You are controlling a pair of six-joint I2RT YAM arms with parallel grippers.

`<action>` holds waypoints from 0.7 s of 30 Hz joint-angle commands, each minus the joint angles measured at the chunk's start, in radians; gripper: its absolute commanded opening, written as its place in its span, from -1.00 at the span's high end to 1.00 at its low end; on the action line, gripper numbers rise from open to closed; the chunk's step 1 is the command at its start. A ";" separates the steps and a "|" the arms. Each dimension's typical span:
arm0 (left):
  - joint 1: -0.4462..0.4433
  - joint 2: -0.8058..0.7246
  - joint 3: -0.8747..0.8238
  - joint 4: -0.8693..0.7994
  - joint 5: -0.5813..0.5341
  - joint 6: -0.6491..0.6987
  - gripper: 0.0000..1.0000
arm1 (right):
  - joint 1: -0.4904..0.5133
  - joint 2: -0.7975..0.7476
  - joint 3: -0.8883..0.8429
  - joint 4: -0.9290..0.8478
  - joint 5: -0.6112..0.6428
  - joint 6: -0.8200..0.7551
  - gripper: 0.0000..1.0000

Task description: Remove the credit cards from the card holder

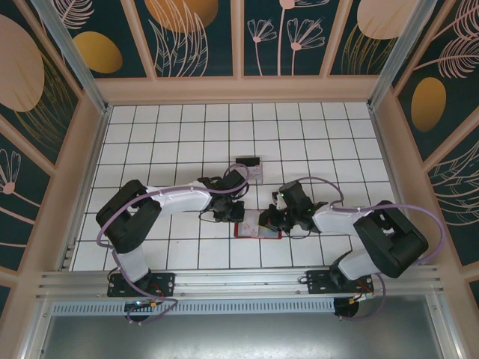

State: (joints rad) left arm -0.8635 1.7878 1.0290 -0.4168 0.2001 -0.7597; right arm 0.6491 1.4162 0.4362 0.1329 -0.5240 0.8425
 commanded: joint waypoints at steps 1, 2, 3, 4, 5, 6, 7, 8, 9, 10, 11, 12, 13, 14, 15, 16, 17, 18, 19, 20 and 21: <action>-0.005 0.030 0.007 -0.050 -0.025 0.017 0.67 | -0.019 -0.035 -0.020 -0.071 0.038 -0.029 0.82; -0.005 0.030 0.007 -0.050 -0.025 0.018 0.67 | -0.023 -0.042 -0.023 -0.076 0.038 -0.032 0.82; -0.005 0.030 0.006 -0.051 -0.025 0.016 0.67 | -0.025 -0.050 -0.025 -0.083 0.039 -0.033 0.82; -0.004 0.030 0.007 -0.051 -0.025 0.017 0.67 | -0.028 -0.058 -0.026 -0.085 0.039 -0.034 0.82; -0.005 0.030 0.007 -0.050 -0.025 0.017 0.67 | -0.030 -0.065 -0.027 -0.093 0.040 -0.034 0.82; -0.004 0.030 0.006 -0.049 -0.025 0.015 0.67 | -0.031 -0.073 -0.028 -0.102 0.042 -0.034 0.83; -0.004 0.030 0.004 -0.050 -0.025 0.016 0.67 | -0.032 -0.081 -0.028 -0.110 0.045 -0.036 0.83; -0.004 0.029 0.005 -0.051 -0.025 0.016 0.68 | -0.035 -0.091 -0.028 -0.119 0.048 -0.039 0.83; -0.004 0.028 0.005 -0.050 -0.025 0.016 0.68 | -0.035 -0.100 -0.028 -0.129 0.051 -0.040 0.83; -0.005 0.028 0.005 -0.048 -0.025 0.016 0.68 | -0.039 -0.109 -0.028 -0.136 0.054 -0.042 0.83; -0.005 0.028 0.006 -0.051 -0.025 0.016 0.68 | -0.040 -0.118 -0.028 -0.144 0.056 -0.043 0.83; -0.005 0.027 0.006 -0.051 -0.025 0.016 0.68 | -0.042 -0.128 -0.028 -0.151 0.057 -0.045 0.84; -0.004 0.026 0.008 -0.051 -0.026 0.015 0.68 | -0.044 -0.137 -0.028 -0.159 0.059 -0.046 0.84; -0.004 0.025 0.008 -0.051 -0.025 0.016 0.68 | -0.046 -0.145 -0.028 -0.168 0.062 -0.048 0.85; -0.004 0.024 0.008 -0.051 -0.026 0.015 0.68 | -0.049 -0.156 -0.028 -0.177 0.066 -0.050 0.85; -0.005 0.024 0.009 -0.050 -0.028 0.015 0.67 | -0.050 -0.168 -0.027 -0.188 0.070 -0.052 0.86; -0.005 0.022 0.012 -0.052 -0.030 0.015 0.67 | -0.053 -0.178 -0.025 -0.201 0.074 -0.054 0.87; -0.005 0.020 0.013 -0.050 -0.030 0.015 0.67 | -0.054 -0.191 -0.022 -0.217 0.079 -0.058 0.88; -0.004 0.017 0.013 -0.050 -0.030 0.016 0.67 | -0.057 -0.203 -0.017 -0.233 0.085 -0.064 0.89; -0.005 0.012 0.013 -0.047 -0.030 0.017 0.66 | -0.059 -0.215 -0.013 -0.246 0.089 -0.066 0.90; -0.004 0.007 0.011 -0.044 -0.030 0.017 0.66 | -0.060 -0.228 -0.006 -0.260 0.092 -0.070 0.91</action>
State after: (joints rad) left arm -0.8642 1.7878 1.0309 -0.4202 0.1967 -0.7597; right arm 0.6003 1.2243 0.4225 -0.0528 -0.4667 0.8009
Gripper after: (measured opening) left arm 0.166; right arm 0.061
